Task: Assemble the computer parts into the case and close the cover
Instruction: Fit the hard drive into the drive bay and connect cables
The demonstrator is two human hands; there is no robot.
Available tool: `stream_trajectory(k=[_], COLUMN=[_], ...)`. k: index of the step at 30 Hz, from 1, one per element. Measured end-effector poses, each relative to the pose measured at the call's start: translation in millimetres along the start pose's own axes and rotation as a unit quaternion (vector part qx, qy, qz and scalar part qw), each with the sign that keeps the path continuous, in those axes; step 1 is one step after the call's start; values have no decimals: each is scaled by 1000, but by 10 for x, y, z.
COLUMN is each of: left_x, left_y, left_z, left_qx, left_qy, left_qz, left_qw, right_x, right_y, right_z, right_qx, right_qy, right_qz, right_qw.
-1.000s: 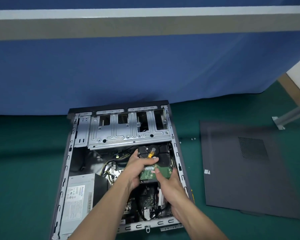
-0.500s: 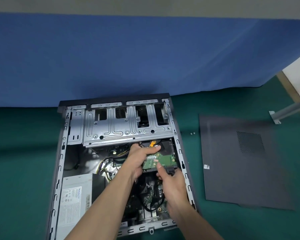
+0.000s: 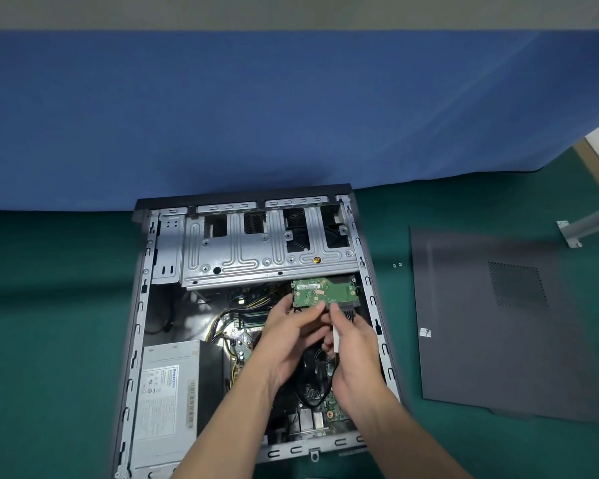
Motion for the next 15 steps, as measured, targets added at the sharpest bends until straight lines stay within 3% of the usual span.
stream_trajectory(k=[4, 8, 12, 15], left_x=[-9, 10, 21, 14], left_y=[-6, 5, -16, -18], left_z=[-2, -18, 26, 25], left_qx=[-2, -34, -46, -59], left_qy=[6, -2, -19, -22], left_qz=[12, 22, 35, 37], left_qw=[1000, 999, 998, 997], right_x=[38, -94, -67, 102], right_y=[42, 76, 127, 24], right_z=[36, 68, 14, -128], right_qx=[-7, -28, -197, -250], right_qy=[-23, 6, 55, 88], right_qz=[8, -19, -3, -32], right_qw=[1000, 999, 979, 964])
Point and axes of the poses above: each hand's wrist, its own x-axis towards the middle knuckle, its own y-axis out of the back of the hand, z = x × y, the point moved 6 cm from there along x, towards the middle knuckle, and after that the axes turned 6 degrees about -z, right-handed, at the moved point
